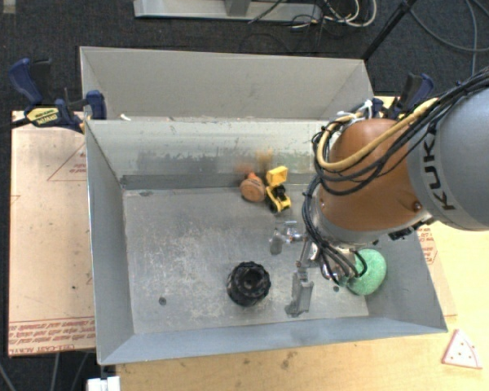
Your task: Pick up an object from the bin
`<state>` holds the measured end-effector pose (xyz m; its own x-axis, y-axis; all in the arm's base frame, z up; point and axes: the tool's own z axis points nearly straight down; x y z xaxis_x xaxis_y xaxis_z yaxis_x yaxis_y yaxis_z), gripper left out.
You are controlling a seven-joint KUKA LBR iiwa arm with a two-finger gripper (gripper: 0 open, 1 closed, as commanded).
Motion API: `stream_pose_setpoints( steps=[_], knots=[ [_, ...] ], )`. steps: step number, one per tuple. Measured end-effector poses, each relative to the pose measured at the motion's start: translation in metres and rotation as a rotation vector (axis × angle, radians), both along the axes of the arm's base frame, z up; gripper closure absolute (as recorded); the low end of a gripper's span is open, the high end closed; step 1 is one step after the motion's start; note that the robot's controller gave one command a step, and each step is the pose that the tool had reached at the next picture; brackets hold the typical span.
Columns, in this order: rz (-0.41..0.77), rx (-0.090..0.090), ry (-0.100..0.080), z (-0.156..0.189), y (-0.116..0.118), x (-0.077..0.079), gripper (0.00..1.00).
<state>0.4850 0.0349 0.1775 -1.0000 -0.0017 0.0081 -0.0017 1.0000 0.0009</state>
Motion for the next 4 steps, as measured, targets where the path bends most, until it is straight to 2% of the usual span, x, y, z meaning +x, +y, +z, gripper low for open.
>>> stream_pose_setpoints(
  steps=[1, 2, 3, 4],
  knots=[
    [-0.001, 0.000, -0.008, 0.004, 0.000, 0.002, 0.00],
    [0.065, 0.000, -0.013, -0.031, 0.039, 0.015, 0.00],
    [0.022, 0.003, -0.009, -0.062, 0.055, 0.008, 0.00],
    [-0.168, 0.000, -0.009, -0.080, 0.052, 0.004, 0.00]
  ],
)
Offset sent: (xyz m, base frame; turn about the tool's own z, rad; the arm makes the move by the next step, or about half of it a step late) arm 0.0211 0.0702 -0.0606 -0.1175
